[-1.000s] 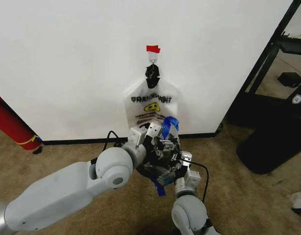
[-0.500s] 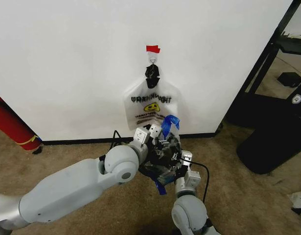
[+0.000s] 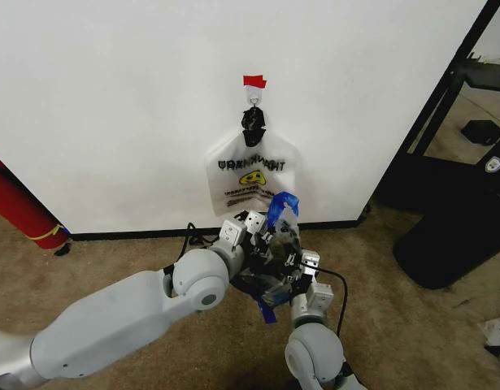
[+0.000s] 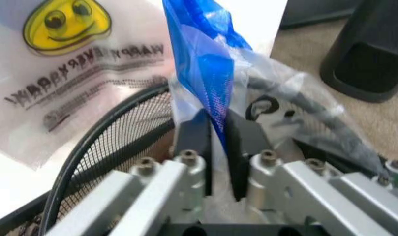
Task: Pick up the garbage bag from the wall and place it over the trash bin.
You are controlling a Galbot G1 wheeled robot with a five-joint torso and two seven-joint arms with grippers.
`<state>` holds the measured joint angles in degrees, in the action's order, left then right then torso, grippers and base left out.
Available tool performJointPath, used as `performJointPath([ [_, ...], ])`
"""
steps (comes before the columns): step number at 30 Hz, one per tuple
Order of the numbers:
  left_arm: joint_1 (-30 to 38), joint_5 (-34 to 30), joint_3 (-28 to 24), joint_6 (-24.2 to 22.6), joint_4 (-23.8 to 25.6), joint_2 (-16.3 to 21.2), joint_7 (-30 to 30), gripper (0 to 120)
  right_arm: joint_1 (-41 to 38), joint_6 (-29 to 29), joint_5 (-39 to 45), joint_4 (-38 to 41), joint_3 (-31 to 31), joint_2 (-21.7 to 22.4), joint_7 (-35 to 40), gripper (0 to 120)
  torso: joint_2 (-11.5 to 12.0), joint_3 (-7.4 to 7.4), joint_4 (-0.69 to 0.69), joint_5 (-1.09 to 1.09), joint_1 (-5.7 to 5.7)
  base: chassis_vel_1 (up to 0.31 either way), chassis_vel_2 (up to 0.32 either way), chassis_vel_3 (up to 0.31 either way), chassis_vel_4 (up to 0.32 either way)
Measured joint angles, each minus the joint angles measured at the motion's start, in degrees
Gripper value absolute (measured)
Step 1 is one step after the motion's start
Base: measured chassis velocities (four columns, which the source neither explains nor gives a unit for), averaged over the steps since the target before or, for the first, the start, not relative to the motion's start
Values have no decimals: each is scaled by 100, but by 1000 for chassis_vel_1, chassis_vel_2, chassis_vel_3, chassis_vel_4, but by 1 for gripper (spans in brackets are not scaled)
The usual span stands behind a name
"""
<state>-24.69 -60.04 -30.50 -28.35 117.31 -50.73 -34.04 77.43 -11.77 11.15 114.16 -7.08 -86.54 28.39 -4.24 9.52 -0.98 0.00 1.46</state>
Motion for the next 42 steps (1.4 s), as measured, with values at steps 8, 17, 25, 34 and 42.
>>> performJointPath([
  [8,151,-78,193,53,-53,132,60,0,36,115,201,-37,-43,105,-71,1,0,0,0,0,0,0,0,0,0],
  [17,152,-112,311,53,-115,251,88,0,46,222,440,-29,-70,191,-182,1,0,0,0,0,0,0,0,0,0],
  [25,3,-347,700,-73,-225,596,212,0,265,707,816,93,-149,530,-767,1,-1,0,0,0,0,0,0,0,0],
  [34,-772,-907,1758,-281,50,1435,474,0,223,1064,1723,-1,-219,837,-1395,1,-1,0,2,-1,0,0,0,0,0],
  [42,-1389,-1350,2383,-345,126,1700,934,0,169,964,2908,146,-316,776,-1414,1,-1,0,0,0,0,0,0,0,0],
])
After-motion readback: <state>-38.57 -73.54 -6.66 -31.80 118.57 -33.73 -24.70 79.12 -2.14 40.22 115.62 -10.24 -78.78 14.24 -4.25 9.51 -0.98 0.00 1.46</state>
